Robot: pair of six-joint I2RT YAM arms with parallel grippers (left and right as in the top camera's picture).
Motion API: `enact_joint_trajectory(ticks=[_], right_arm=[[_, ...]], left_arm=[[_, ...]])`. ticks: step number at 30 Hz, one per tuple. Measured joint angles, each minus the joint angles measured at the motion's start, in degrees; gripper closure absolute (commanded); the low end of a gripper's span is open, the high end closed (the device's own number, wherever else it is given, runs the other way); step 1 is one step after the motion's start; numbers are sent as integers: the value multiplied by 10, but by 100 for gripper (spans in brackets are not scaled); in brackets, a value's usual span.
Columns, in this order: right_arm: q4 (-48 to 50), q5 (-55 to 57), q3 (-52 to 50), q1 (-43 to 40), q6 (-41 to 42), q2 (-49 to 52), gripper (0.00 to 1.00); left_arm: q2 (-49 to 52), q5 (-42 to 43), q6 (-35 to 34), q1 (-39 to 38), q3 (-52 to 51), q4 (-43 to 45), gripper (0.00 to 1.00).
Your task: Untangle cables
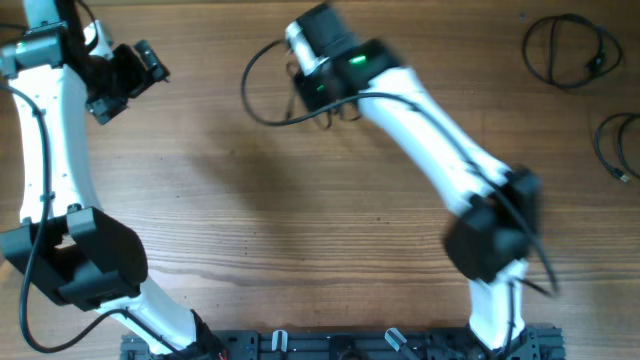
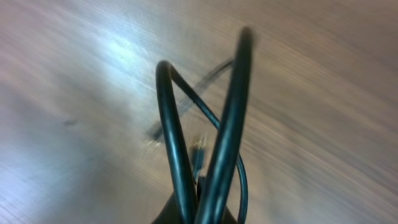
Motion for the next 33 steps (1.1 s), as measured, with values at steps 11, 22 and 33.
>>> enact_joint_trajectory(ticks=[11,22,33], right_arm=[[-178,-153,2,-186,11,-230,96],[-260,-259,2,-425,-14,-243,96],[-241,-318,-46,-555,-66,-136,96]], left_arm=[[0,0,0,-89,0,13,0],[0,0,-7,-200,0,24,0],[0,0,-12,-300,0,68,0]])
